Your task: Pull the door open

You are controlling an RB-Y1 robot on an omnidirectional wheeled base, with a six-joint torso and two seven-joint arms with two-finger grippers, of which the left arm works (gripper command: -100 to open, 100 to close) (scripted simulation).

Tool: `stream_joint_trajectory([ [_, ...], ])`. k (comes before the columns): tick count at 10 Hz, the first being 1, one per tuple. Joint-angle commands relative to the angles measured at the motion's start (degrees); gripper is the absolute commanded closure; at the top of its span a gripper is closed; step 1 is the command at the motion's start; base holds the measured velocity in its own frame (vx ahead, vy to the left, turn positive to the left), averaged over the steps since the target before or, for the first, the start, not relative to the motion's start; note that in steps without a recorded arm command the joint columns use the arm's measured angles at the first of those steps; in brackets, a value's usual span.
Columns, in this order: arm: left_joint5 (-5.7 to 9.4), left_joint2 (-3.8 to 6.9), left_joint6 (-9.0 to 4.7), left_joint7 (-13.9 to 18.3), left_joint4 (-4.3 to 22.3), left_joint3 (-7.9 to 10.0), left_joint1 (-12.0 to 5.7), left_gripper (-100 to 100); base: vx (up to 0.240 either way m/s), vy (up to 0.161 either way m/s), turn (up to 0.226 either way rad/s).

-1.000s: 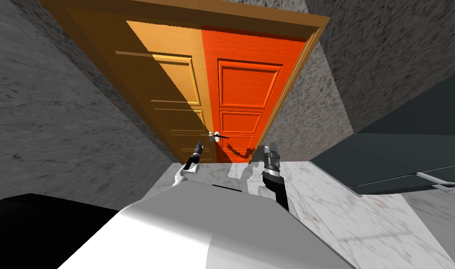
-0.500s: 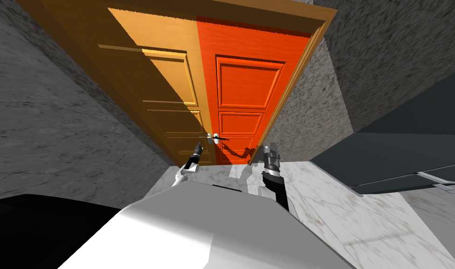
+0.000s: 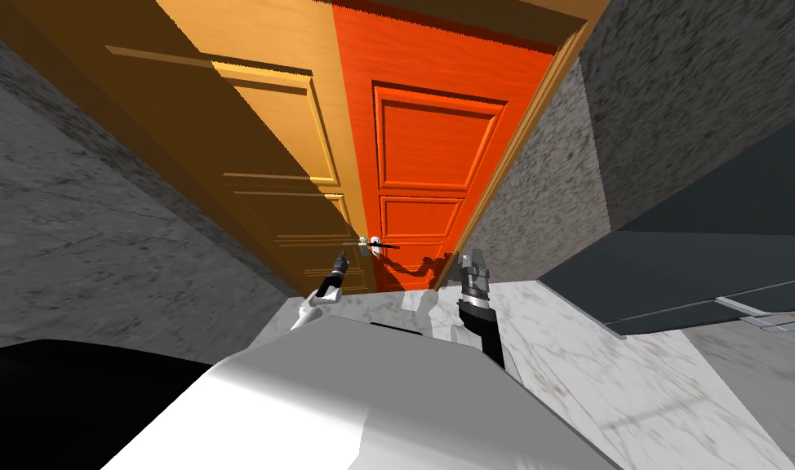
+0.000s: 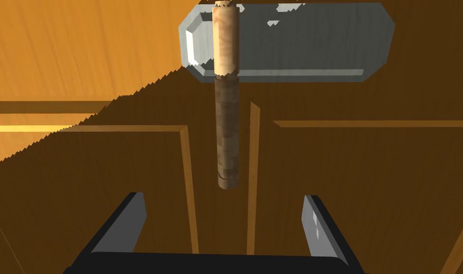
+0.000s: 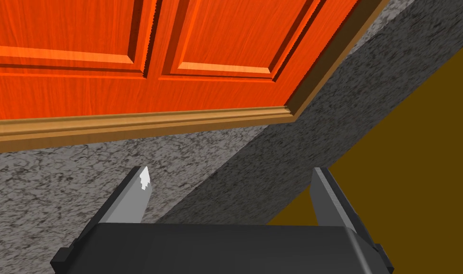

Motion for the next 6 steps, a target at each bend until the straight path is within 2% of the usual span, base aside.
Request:
stream_joint_trajectory([
  [1, 0.56, 1.17, -0.23, 0.76, 0.03, 1.67, 1.28, -100, 0.153, -0.016, -0.082],
  [2, 0.56, 1.17, -0.23, 0.76, 0.03, 1.67, 1.28, -100, 0.108, -0.020, -0.020],
  [3, 1.32, 3.20, -1.22, 2.03, 1.72, 3.04, 1.95, -100, 0.150, 0.008, -0.114],
  [5, 1.93, 4.74, -2.13, 3.17, 3.06, 3.83, 2.22, -100, 0.195, 0.056, -0.137],
  [6, 2.12, 5.17, -2.51, 3.62, 3.48, 3.86, 2.12, -100, 0.182, 0.070, -0.122],
])
